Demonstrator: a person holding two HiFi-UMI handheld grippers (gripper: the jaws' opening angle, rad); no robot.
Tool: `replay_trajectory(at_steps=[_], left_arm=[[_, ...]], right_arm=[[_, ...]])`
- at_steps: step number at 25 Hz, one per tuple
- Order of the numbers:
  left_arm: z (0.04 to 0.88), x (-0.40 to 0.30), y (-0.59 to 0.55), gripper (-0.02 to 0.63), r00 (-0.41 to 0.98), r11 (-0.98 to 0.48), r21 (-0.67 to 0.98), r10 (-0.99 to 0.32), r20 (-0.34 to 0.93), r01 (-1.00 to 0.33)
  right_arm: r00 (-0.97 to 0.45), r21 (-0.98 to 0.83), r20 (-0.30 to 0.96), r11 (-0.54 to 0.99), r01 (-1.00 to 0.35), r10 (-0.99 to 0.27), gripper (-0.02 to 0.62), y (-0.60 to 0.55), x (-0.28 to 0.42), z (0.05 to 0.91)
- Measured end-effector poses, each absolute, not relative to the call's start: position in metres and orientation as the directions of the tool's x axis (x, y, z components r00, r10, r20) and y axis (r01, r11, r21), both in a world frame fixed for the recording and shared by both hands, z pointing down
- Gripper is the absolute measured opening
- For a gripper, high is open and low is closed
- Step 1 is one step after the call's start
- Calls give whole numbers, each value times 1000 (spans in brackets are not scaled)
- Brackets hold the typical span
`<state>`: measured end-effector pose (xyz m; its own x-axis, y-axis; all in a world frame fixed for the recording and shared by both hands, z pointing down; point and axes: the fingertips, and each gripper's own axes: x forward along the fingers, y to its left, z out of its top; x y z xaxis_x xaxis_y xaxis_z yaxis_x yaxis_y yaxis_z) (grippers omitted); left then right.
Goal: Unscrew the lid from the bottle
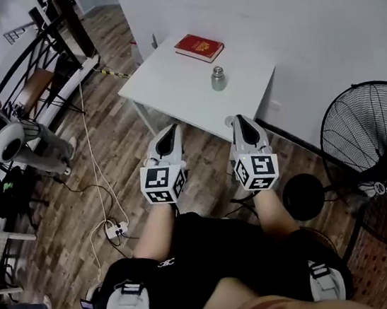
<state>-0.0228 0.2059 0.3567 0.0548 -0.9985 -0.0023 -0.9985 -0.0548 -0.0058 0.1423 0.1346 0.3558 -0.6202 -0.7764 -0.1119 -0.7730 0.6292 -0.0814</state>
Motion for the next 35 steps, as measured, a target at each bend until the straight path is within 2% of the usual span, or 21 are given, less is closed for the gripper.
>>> replay_trajectory(at_steps=[9,20,35], left_arm=[[357,-8,163,54,68,-68,-13,-998,-10,-998],[375,-42,43,54,121,-121,7,-993,-13,-993],[392,-117,-179,54,372,-371,27,-926,62,-928]], right_arm=[[-626,-77,-111,635,-769,-772,2,97,144,357],[-595,-63,-95,601,-797,-798,2,-11,107,373],[-435,-23,-40,436,-900,-900,2,-185,36,381]])
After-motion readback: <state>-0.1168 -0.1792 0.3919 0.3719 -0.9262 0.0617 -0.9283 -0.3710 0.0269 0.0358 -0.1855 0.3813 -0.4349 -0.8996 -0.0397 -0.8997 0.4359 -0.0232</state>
